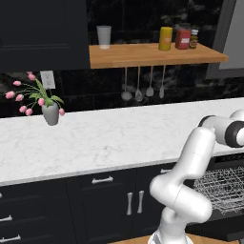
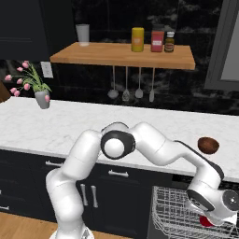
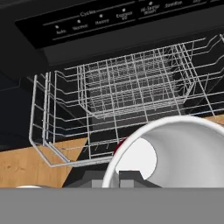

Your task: Pick up the cup and bowl from the counter, place them in the dishwasher, and close the dishwasher door.

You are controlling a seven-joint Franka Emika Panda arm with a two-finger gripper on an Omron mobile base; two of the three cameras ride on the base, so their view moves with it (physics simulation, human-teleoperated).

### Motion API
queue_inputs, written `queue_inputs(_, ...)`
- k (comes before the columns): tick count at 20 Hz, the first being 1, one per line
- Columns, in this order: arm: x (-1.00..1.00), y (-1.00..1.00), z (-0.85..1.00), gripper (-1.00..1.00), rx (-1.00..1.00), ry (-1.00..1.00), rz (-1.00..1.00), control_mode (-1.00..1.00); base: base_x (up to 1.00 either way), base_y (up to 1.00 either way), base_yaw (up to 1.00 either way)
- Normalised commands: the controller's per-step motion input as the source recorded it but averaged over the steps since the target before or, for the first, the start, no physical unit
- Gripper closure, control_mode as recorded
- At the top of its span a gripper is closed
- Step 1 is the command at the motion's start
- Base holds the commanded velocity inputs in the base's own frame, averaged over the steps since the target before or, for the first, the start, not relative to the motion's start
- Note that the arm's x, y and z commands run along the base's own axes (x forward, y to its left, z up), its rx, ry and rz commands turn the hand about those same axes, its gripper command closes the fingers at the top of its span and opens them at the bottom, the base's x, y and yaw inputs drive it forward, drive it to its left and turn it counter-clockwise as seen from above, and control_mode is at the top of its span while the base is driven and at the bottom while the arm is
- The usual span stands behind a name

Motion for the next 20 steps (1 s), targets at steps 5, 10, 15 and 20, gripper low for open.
queue_inputs(5, 0.12, 0.0, -0.55, 1.0, 0.0, 0.0, 0.0, -1.0, 0.0, 0.0, 0.0)
queue_inputs(10, 0.17, 0.0, -0.5, 1.0, 0.0, 0.0, 0.0, -1.0, 0.0, 0.0, 0.0)
queue_inputs(15, 0.01, 0.0, -0.35, 1.0, 0.0, 0.0, 0.0, -1.0, 0.0, 0.0, 0.0)
queue_inputs(20, 0.01, 0.0, -0.34, 1.0, 0.0, 0.0, 0.0, -1.0, 0.0, 0.0, 0.0)
